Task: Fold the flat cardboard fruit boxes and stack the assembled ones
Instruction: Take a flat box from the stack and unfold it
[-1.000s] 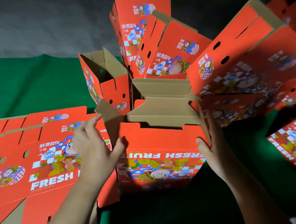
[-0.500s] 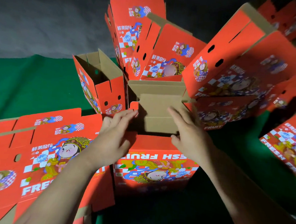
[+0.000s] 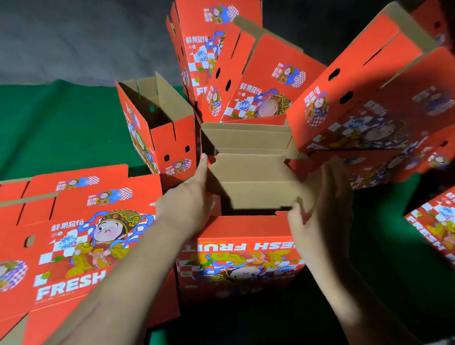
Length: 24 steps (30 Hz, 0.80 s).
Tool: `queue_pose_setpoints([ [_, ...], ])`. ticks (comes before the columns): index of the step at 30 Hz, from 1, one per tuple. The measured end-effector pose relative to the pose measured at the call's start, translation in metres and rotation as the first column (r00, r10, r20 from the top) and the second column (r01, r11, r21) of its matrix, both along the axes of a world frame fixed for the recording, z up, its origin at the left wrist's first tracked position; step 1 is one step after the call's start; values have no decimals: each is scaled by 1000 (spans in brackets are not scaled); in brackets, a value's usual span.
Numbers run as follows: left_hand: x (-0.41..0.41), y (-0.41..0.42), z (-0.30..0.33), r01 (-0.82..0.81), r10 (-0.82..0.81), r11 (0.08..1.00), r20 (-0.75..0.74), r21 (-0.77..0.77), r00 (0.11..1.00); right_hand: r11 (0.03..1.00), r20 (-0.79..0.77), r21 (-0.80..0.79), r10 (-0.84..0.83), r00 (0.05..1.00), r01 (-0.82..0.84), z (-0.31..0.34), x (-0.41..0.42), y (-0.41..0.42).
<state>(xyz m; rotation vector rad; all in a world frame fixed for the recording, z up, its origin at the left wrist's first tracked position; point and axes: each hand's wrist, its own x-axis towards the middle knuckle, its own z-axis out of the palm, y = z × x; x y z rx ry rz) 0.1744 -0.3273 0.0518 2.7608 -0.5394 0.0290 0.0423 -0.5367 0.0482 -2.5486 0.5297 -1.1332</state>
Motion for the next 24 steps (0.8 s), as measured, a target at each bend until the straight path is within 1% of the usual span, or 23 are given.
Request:
queue_pose_setpoints([
  [2, 1, -4, 0, -46, 46, 998, 4, 40, 999, 994, 17, -29, 108, 994, -107, -8, -6, -1],
  [3, 2, -5, 0, -63, 63, 996, 5, 59, 998, 994, 32, -23, 109, 994, -108, -11, -9, -1],
  [5, 5, -6, 2, -105, 105, 991, -2, 82, 994, 997, 49, 71, 23, 999, -26, -14, -11, 2],
  [6, 8, -6, 3, -128, 129, 989, -12, 77, 992, 993, 55, 114, 7, 998, -14, -15, -10, 4],
  [7, 12, -6, 4, -147, 150, 987, -33, 71, 988, 989, 58, 138, 44, 997, -51, -17, -9, 4],
  [9, 24, -4, 7, -179, 185, 981, -78, 71, 980, 970, 74, 167, 166, 983, -176, -23, -10, 3],
  [11, 37, 4, 11, -216, 223, 973, -97, 79, 970, 965, 83, 157, 199, 976, -210, -30, -14, 2],
  [13, 43, 13, 10, -229, 238, 969, -94, 95, 967, 970, 24, 113, 214, 977, -215, -33, -19, 3],
  [14, 42, 17, 6, -211, 216, 975, -80, 72, 973, 976, -45, 77, 208, 977, -204, -32, -22, 2],
  [15, 38, 21, 1, -163, 162, 987, -62, -13, 985, 983, -112, 55, 180, 977, -175, -29, -22, 0],
  [16, 31, 23, -4, -75, 68, 983, -44, -167, 997, 988, -153, 79, 143, 978, -132, -24, -18, -4],
  [17, 23, 24, -10, 34, -46, 934, -27, -356, 999, 980, -142, 180, 115, 983, -88, -17, -13, -9],
  [18, 15, 27, -14, 131, -167, 828, -16, -546, 986, 938, -82, 341, 100, 992, -67, -9, -5, -11],
  [19, 7, 30, -15, 190, -276, 704, -17, -685, 961, 870, -5, 491, 65, 998, -54, -4, 3, -16],
  [20, 0, 32, -17, 206, -343, 618, -25, -758, 939, 793, 23, 607, 47, 999, -51, 1, 12, -23],
  [21, -5, 35, -18, 203, -368, 596, -40, -777, 929, 713, -23, 699, 93, 995, -50, 4, 19, -32],
  [22, -6, 37, -17, 196, -353, 627, -51, -754, 934, 613, -96, 788, 221, 971, -62, 6, 23, -36],
  [23, -7, 39, -16, 158, -285, 714, -78, -682, 955, 546, -169, 835, 384, 908, -75, 5, 23, -39],
  [24, -6, 41, -13, 112, -218, 814, -122, -569, 968, 560, -250, 823, 508, 825, -96, 5, 21, -42],
])
